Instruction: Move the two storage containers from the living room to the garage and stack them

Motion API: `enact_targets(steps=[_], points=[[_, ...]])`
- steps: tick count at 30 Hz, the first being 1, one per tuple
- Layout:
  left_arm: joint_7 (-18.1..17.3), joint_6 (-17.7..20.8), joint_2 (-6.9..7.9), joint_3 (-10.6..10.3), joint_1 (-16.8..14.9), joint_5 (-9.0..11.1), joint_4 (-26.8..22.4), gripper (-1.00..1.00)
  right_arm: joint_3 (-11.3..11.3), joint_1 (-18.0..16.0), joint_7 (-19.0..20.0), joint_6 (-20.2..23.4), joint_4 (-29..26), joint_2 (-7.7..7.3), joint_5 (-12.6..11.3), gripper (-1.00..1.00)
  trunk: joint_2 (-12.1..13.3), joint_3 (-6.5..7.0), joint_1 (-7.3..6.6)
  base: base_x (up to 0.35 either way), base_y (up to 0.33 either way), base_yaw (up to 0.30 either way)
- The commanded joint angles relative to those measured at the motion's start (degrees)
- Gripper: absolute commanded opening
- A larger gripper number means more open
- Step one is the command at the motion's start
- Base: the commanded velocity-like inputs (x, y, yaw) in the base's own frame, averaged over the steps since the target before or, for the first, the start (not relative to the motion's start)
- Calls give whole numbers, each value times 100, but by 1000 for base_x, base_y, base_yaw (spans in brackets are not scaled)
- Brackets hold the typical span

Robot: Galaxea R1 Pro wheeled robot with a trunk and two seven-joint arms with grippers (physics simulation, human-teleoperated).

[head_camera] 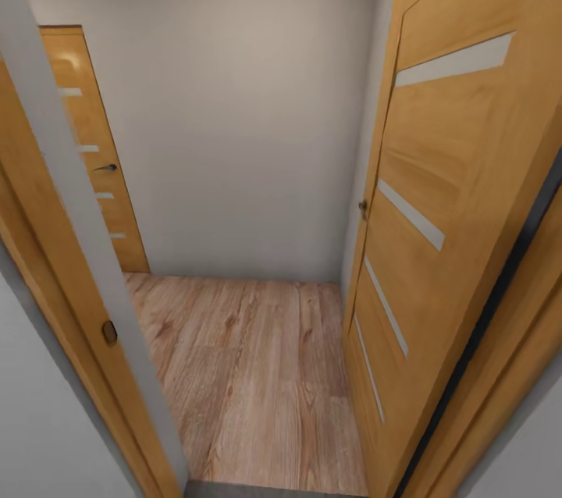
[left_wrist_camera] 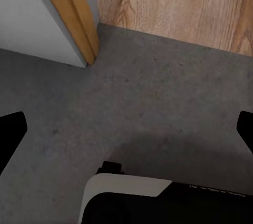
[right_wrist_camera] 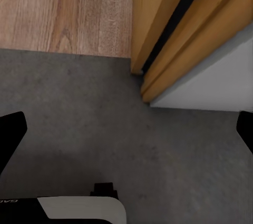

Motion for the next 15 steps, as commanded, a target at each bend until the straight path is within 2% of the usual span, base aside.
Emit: enact_targets(steps=[1, 6, 15], points=[[17, -38, 0, 14, -11, -8, 23, 100, 16, -6, -24, -16, 7, 0, 7, 100, -11, -11, 5, 174, 0, 0], [17, -38, 0, 14, -11, -8, 23, 100, 16, -6, -24, -16, 7, 0, 8, 100, -11, -11, 5, 124, 0, 0], [17, -38, 0, 14, -11, -8, 23, 100, 16, -6, -24, -16, 7, 0, 4, 100, -11, 2, 5, 8, 0, 0]])
